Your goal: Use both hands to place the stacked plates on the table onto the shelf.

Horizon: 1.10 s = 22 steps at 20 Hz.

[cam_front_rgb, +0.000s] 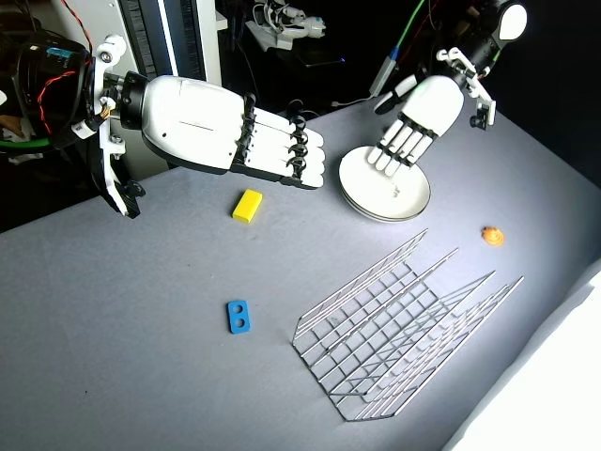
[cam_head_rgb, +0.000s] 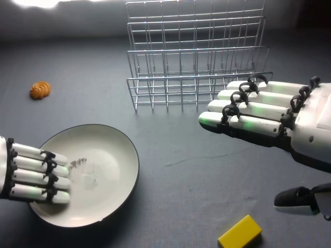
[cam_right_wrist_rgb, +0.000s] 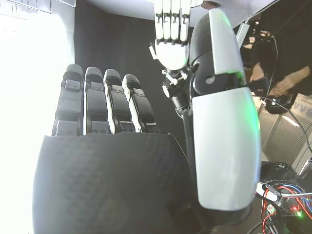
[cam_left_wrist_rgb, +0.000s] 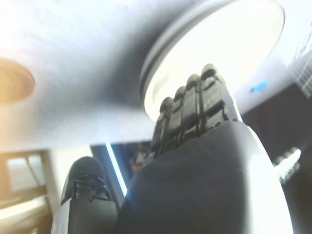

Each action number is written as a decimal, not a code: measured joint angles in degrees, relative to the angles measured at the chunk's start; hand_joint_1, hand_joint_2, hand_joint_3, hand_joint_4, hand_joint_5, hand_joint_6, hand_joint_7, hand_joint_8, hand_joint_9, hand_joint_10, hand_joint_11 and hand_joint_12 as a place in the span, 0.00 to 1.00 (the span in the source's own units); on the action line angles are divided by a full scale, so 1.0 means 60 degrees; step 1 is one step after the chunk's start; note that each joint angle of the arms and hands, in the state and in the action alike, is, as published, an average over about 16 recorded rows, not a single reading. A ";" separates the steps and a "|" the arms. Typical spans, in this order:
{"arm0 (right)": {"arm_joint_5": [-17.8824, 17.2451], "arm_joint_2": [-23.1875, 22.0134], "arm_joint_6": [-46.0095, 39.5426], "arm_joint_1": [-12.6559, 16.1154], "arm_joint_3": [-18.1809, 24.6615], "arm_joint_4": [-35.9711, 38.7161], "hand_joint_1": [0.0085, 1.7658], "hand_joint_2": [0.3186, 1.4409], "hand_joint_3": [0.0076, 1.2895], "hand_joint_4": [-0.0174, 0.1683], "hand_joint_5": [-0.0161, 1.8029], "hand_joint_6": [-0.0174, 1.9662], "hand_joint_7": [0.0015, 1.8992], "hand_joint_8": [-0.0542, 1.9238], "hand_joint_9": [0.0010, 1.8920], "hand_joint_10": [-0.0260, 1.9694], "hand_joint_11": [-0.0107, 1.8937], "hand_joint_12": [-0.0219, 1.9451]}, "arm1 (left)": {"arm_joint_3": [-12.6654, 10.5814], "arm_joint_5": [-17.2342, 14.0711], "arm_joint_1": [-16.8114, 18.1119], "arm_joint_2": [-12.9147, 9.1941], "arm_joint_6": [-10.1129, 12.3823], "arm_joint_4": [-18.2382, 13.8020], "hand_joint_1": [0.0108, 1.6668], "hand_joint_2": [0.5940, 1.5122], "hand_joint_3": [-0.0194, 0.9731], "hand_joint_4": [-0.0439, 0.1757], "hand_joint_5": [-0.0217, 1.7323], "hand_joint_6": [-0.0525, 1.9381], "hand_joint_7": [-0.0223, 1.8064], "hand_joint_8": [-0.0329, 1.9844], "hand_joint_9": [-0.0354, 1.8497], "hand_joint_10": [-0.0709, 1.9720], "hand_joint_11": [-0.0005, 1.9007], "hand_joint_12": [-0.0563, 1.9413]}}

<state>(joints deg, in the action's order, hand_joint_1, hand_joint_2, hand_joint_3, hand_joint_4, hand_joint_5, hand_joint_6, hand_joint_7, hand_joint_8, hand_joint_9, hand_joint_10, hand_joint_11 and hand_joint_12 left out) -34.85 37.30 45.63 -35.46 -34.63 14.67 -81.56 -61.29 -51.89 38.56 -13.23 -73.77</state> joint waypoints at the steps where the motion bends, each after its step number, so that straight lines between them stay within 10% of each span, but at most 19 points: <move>1: 0.0000 0.0000 0.0005 -0.0002 0.0000 0.0000 0.59 0.61 0.01 0.09 0.02 0.02 0.01 0.03 0.01 0.02 0.01 0.02 | -0.0044 0.0072 -0.0040 0.0021 -0.0007 0.0061 0.00 0.62 0.04 0.20 0.02 0.02 0.02 0.01 0.03 0.04 0.01 0.02; 12: 0.0001 0.0000 0.0072 -0.0023 0.0000 0.0002 0.58 0.64 0.01 0.09 0.02 0.02 0.01 0.03 0.01 0.02 0.01 0.02 | -0.0165 0.0474 -0.0476 0.0054 0.0037 0.0569 0.00 0.62 0.04 0.19 0.02 0.03 0.02 0.01 0.03 0.04 0.01 0.02; 22: -0.0003 0.0122 0.0535 -0.0030 -0.0028 -0.0001 0.57 0.65 0.01 0.09 0.02 0.02 0.01 0.03 0.01 0.02 0.02 0.02 | 0.0971 0.1044 -0.0851 -0.0043 0.0066 0.1244 0.00 0.62 0.04 0.18 0.01 0.02 0.01 0.01 0.02 0.04 0.01 0.03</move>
<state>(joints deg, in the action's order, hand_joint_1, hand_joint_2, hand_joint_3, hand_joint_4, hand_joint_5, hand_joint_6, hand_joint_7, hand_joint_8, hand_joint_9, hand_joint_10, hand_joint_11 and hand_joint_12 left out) -34.86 38.03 48.85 -35.64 -34.80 14.66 -75.73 -55.03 -56.99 38.30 -12.83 -66.31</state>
